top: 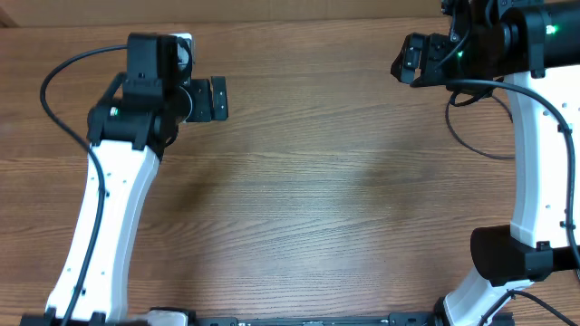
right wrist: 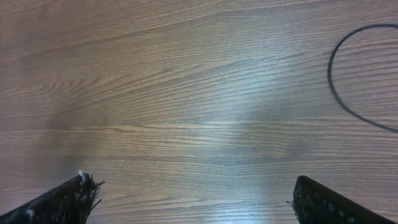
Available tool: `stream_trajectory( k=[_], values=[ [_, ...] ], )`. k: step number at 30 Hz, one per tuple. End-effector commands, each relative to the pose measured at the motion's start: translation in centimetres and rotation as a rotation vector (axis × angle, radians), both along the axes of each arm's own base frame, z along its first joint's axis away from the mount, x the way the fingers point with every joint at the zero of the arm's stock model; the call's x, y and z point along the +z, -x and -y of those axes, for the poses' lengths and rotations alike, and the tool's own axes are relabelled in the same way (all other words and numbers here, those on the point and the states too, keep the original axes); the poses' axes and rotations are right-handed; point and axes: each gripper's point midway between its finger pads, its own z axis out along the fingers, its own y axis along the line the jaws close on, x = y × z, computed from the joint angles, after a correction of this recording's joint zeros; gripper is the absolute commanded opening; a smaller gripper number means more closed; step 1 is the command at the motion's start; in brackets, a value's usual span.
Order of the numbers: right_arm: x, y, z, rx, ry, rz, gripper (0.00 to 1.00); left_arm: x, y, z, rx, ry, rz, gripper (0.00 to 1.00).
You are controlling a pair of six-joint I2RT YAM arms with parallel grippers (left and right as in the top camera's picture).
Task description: Untangle cables
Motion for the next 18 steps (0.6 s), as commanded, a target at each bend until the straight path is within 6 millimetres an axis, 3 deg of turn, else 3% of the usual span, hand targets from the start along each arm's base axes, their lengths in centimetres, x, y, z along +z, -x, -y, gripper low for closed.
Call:
stream_trajectory(
  k=[1, 11, 15, 18],
  values=[
    [0.5, 0.3, 0.0, 0.011, 0.002, 0.018, 1.00, 2.6, 1.6, 2.0, -0.192, -0.013, 0.167, 1.00],
    [0.5, 0.3, 0.0, 0.011, 0.002, 0.018, 1.00, 5.1, 5.1, 2.3, -0.221, 0.025, 0.667, 1.00],
    [0.5, 0.3, 0.0, 0.011, 0.002, 0.018, 1.00, 5.1, 7.7, 2.1, -0.224, 0.031, 0.855, 1.00],
    [0.5, 0.3, 0.0, 0.011, 0.002, 0.018, 1.00, 4.2, 10.6, 1.6, -0.216, 0.022, 1.010, 1.00]
  ],
)
